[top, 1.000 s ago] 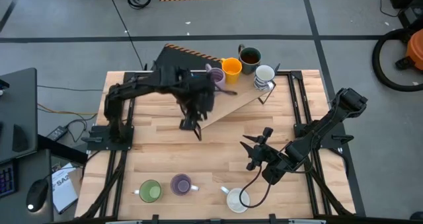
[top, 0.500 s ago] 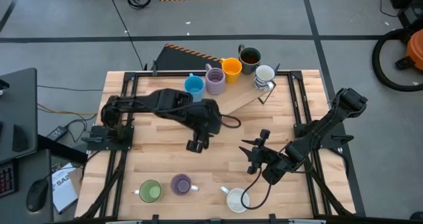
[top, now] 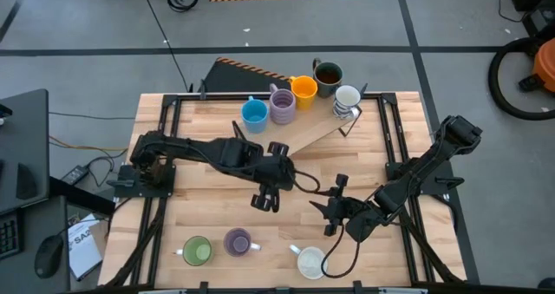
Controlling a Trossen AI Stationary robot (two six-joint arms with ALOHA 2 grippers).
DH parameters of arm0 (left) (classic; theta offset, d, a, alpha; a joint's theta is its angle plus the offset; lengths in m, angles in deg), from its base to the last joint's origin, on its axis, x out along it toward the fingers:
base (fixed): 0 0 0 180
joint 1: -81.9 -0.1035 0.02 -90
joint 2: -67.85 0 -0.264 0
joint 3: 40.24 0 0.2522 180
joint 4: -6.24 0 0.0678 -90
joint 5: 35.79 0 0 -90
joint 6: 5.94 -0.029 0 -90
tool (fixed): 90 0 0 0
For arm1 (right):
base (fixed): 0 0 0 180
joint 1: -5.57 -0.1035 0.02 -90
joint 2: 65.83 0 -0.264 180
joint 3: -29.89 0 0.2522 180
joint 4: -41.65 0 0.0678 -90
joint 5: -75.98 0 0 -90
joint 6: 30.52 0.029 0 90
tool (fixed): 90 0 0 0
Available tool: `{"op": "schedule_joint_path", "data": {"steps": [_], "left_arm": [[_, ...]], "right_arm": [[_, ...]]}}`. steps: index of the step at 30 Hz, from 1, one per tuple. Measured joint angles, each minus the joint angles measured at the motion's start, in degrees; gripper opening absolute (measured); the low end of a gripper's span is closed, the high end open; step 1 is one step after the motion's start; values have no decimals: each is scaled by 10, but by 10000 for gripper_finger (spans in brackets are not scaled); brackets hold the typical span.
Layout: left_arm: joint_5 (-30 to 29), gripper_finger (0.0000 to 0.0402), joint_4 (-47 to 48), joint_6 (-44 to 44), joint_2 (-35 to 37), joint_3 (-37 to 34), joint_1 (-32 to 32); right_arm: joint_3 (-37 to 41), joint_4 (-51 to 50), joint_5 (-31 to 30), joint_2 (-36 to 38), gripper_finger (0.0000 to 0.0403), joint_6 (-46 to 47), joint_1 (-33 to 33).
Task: Place coffee mugs
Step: Put the light green mug on the shelf
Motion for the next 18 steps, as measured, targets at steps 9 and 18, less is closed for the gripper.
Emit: {"op": "schedule_joint_path", "data": {"steps": [9,18], "left_arm": [[1,139,-65,0,0,-92,17],[42,139,-146,4,0,-176,31]], "right_arm": [[-17,-37,77,0,136,-16,2],[-66,-141,143,0,136,34,12]]}}
